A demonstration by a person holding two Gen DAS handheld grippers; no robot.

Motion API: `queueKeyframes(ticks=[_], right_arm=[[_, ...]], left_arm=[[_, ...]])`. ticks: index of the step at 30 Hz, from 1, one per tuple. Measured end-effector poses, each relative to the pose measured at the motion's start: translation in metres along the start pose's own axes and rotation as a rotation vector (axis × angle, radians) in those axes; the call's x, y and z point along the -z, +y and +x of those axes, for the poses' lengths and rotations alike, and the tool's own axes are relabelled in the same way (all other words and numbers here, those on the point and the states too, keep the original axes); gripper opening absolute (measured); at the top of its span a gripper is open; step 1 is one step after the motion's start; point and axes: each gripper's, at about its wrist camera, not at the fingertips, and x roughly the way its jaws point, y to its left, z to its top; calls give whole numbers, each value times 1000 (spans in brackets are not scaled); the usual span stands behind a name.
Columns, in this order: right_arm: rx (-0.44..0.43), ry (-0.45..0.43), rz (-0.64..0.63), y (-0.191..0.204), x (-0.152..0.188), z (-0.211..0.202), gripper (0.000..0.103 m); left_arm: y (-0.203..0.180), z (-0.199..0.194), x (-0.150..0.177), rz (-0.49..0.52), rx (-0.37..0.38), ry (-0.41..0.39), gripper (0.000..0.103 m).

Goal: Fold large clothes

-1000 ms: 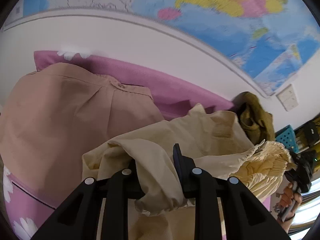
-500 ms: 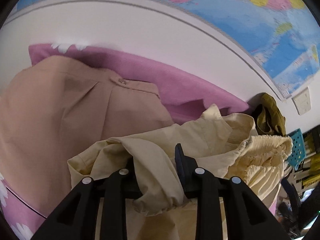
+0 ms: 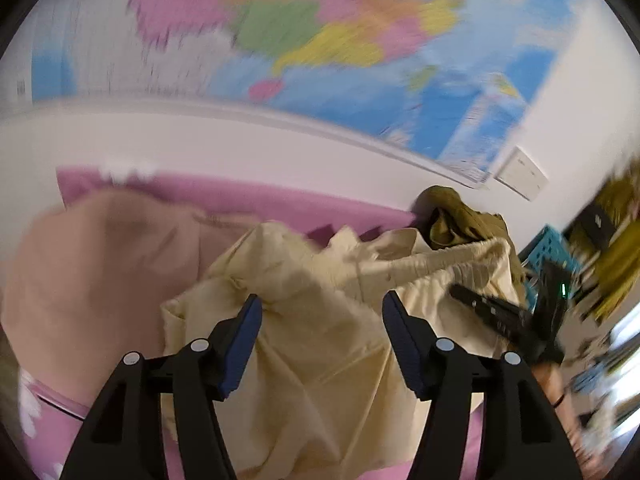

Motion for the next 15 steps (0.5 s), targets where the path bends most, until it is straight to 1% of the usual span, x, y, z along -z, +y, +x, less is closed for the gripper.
queueKeyframes(ticks=[1, 2, 3, 4, 5, 6, 7, 8, 10, 11, 12, 13, 14, 15], right_arm=[[-2, 16, -7, 0, 0, 1, 1], [0, 21, -5, 0, 1, 0, 4], [-5, 20, -7, 0, 2, -2, 16], [-14, 18, -16, 2, 5, -5, 23], [-15, 14, -33, 4, 7, -8, 33], [-10, 12, -44, 8, 9, -10, 39], [-7, 12, -54, 11, 9, -11, 42], [-6, 15, -68, 14, 12, -13, 45], [3, 18, -84, 17, 15, -16, 46], [6, 19, -92, 19, 16, -17, 46], [11, 18, -96, 19, 16, -18, 46], [17, 16, -98, 17, 18, -22, 46], [23, 15, -101, 16, 19, -24, 46], [35, 9, -105, 14, 20, -28, 43]], left_arm=[[-9, -2, 6, 60, -17, -15, 67], [-16, 1, 11, 101, -29, -8, 68], [-25, 10, 18, 154, -51, 14, 68], [-34, 19, 24, 210, -82, 35, 68], [-43, 32, 29, 265, -135, 52, 69], [-48, 43, 32, 301, -171, 66, 69], [-54, 58, 35, 343, -206, 86, 69], [-56, 67, 36, 361, -224, 103, 68], [-59, 97, 35, 377, -270, 144, 64], [-58, 104, 33, 373, -270, 148, 54], [-58, 110, 32, 385, -282, 134, 46], [-58, 114, 29, 398, -331, 102, 18], [-54, 119, 23, 383, -371, 86, 2], [-51, 120, 18, 355, -379, 83, 2]])
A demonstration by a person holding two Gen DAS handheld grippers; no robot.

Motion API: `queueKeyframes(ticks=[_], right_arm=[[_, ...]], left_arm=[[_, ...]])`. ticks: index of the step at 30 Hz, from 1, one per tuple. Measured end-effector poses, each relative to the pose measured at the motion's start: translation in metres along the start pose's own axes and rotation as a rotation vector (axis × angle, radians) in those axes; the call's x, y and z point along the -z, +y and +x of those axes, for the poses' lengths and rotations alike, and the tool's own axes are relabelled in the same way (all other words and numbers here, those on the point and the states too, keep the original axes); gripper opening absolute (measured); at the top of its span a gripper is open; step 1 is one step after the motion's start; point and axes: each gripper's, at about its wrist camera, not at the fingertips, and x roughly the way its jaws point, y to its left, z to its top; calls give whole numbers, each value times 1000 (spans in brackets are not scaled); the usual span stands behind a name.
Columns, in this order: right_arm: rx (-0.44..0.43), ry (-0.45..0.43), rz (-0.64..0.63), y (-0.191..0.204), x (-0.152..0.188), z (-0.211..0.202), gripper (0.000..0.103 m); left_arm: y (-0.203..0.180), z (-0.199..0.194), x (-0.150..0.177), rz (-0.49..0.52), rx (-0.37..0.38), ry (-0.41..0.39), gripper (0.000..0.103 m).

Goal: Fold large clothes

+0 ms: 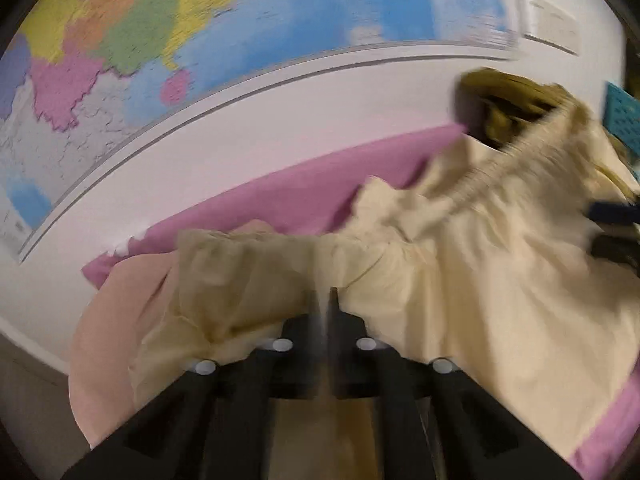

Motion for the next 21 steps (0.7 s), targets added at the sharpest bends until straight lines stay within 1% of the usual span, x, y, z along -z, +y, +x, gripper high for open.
queueKeyframes(ticks=[2, 3, 4, 5, 6, 7, 8, 9, 10, 11, 12, 13, 14, 15, 17, 18, 19, 20, 21], right_arm=[[26, -38, 8, -7, 1, -14, 40], [39, -56, 11, -11, 1, -21, 42], [73, -72, 11, -15, 2, -28, 45], [99, -77, 12, -19, 3, -32, 53], [115, -87, 17, -25, 6, -37, 62], [122, -87, 24, -29, 8, -38, 67], [152, -77, 29, -33, 11, -36, 74], [169, -62, 23, -35, 14, -33, 79], [181, -28, 6, -35, 17, -25, 81], [203, -3, -13, -36, 21, -17, 81], [228, 7, -33, -36, 23, -10, 78], [252, 22, -58, -37, 25, -2, 72], [262, 37, -64, -39, 26, 5, 51], [250, 42, -54, -42, 26, 7, 34], [191, 20, 6, -51, 20, 0, 18], [160, -10, 41, -54, 15, -10, 14], [135, -47, 70, -57, 9, -21, 13], [117, -112, 91, -58, 2, -39, 12], [124, -144, 90, -56, -3, -47, 12]], left_arm=[[18, 0, -9, -71, 18, -18, 2], [29, 1, -14, -114, 47, -23, 2], [37, 4, -16, -140, 77, -11, 2], [41, 7, -17, -153, 106, 3, 2], [43, 12, -16, -154, 110, 16, 3], [43, 19, -14, -147, 99, 32, 3], [40, 21, -14, -144, 96, 39, 3], [39, 26, -12, -142, 94, 49, 4], [36, 27, -11, -146, 88, 57, 5], [38, 33, -12, -157, 84, 70, 6], [39, 37, -12, -168, 85, 76, 6], [41, 40, -12, -182, 87, 85, 6], [41, 45, -14, -190, 86, 94, 6], [43, 45, -14, -187, 79, 93, 6], [42, 48, -18, -181, 60, 90, 5], [41, 47, -20, -175, 52, 85, 4], [41, 44, -21, -175, 49, 71, 4], [41, 41, -22, -177, 53, 56, 4], [44, 40, -22, -189, 62, 40, 4]])
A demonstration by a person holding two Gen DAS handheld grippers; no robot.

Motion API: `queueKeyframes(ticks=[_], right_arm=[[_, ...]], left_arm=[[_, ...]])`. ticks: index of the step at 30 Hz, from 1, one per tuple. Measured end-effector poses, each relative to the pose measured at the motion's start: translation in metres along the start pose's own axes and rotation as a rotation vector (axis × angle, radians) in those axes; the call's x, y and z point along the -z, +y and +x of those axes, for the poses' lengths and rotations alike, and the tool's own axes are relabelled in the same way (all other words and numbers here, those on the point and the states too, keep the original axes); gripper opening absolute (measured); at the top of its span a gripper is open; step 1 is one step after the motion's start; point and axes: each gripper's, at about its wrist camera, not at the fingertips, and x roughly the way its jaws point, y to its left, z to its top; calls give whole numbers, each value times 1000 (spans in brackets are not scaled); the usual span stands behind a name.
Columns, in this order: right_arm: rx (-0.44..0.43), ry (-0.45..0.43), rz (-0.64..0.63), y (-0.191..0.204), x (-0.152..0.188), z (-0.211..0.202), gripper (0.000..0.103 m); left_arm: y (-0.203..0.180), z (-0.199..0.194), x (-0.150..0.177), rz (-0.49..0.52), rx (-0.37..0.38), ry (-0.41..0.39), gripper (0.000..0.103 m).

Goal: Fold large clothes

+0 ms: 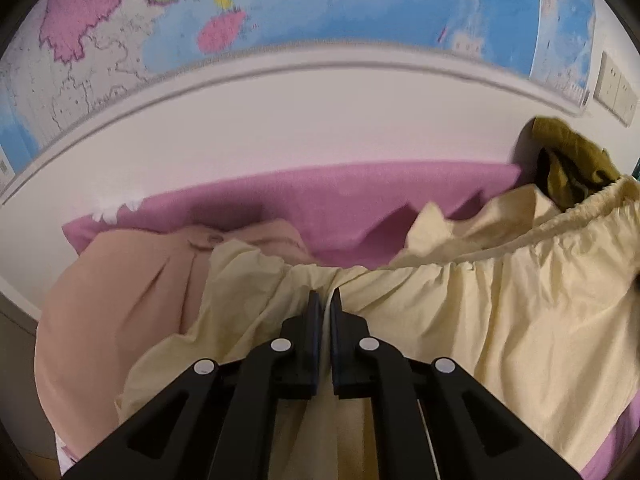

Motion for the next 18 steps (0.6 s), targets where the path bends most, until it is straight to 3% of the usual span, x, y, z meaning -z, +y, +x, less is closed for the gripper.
queueKeyframes(ticks=[2, 4, 5, 7, 8, 9, 10, 11, 12, 14, 18], right_arm=[[36, 8, -35, 6, -4, 5, 13], [75, 119, -57, 7, 4, 31, 17], [83, 158, -45, 3, 9, 43, 24], [66, 166, -19, -4, 13, 44, 26], [54, 147, -5, -6, 12, 35, 33], [41, 123, 0, -7, 11, 24, 47], [13, 76, 1, -7, 10, 7, 56], [2, 19, 1, -7, 11, -13, 67], [-5, -10, -1, -9, 13, -25, 73], [1, -34, 9, -20, 23, -53, 82], [30, 12, 159, -59, 60, -74, 88]], left_arm=[[3, 1, -3, -23, 4, -19, 6], [0, 7, -1, -4, -44, -16, 13], [-1, 8, 1, 4, -43, -6, 14], [1, -4, 4, 10, -27, -32, 19], [8, -15, 8, 2, -3, -52, 31], [15, -31, 12, -8, 28, -92, 44], [23, -50, 19, -16, 34, -144, 52], [28, -64, 27, -19, 26, -183, 67], [37, -81, 38, -18, 23, -227, 71], [54, -102, 60, -24, 28, -261, 71], [84, -110, 113, -31, -20, -205, 75]])
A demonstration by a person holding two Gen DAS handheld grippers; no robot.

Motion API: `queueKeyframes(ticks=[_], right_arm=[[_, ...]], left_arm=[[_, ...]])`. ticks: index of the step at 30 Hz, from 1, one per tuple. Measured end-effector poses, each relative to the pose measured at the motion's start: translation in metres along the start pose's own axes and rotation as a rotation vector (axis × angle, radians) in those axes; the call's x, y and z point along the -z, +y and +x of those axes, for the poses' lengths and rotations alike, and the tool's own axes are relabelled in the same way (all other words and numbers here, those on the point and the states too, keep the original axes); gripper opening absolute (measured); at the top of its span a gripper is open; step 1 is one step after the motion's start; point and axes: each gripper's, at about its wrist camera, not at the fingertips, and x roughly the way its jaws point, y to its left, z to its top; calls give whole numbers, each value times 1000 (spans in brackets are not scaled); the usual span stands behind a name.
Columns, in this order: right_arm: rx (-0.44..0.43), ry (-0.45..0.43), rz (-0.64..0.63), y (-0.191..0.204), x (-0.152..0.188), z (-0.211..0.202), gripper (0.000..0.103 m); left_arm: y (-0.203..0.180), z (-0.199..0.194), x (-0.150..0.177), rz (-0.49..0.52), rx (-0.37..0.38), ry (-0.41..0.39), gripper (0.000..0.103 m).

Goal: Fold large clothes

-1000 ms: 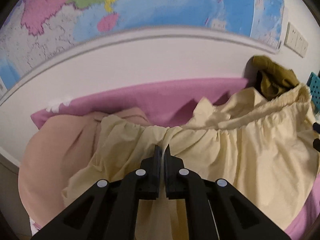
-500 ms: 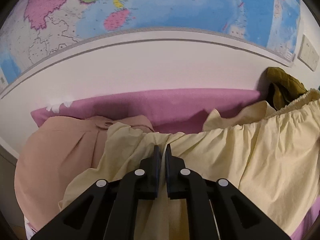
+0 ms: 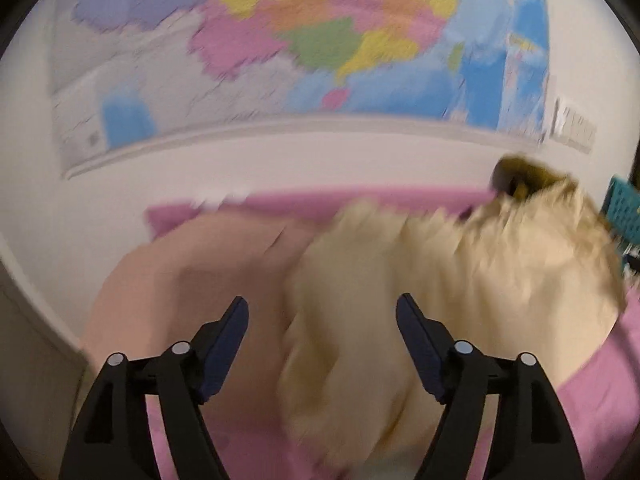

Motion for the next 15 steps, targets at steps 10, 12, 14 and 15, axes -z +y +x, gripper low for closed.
queueKeyframes(ticks=[10, 12, 14, 15], right_arm=[[-134, 154, 103, -23, 34, 43, 77], [-163, 139, 95, -19, 31, 44, 25], [-241, 115, 140, -25, 21, 30, 13], [-277, 87, 149, -25, 17, 18, 12]], left_arm=[[-14, 33, 52, -90, 196, 113, 80], [-22, 34, 53, -90, 194, 105, 56], [-25, 27, 51, -99, 190, 111, 34], [-22, 22, 50, -116, 206, 115, 27]])
